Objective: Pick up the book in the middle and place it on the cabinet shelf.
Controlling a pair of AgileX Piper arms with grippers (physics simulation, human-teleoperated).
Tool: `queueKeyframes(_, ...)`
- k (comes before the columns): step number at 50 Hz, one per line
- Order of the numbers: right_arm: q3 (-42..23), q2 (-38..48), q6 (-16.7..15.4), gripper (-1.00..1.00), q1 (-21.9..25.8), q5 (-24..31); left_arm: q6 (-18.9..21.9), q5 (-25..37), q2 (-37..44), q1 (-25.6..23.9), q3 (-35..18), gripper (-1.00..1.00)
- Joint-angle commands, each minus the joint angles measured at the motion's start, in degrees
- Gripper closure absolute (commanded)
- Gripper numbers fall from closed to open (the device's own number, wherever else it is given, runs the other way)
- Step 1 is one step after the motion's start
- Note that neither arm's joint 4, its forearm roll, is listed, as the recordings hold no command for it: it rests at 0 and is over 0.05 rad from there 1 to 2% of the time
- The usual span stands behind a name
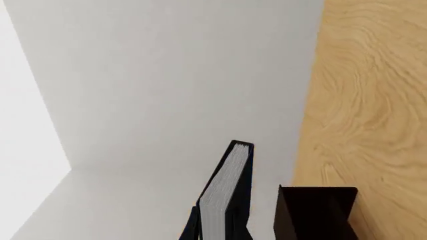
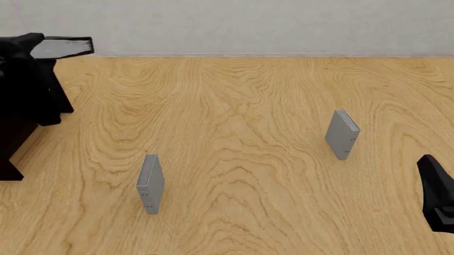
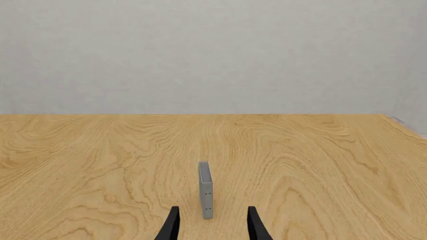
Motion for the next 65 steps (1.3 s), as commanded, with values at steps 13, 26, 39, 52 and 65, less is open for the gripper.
queueKeyframes(13,0.0,0.0,0.0,-1.0,0.0,0.0,6.3,2.0,-1.8,4.1,-5.8,1.0)
queueKeyframes(26,0.0,0.0,0.0,-1.0,0.0,0.0,5.9,2.2,-1.1,7.7,-7.0,1.0)
queueKeyframes(39,0.0,0.0,0.0,-1.0,0.0,0.0,3.5,2.1,1.2,12.6,-8.8,1.0)
queueKeyframes(52,0.0,0.0,0.0,-1.0,0.0,0.0,2.0,0.6,4.7,17.7,-9.3,1.0)
queueKeyframes(65,0.0,0.0,0.0,-1.0,0.0,0.0,-0.3,1.4,7.3,22.0,-11.4,1.0)
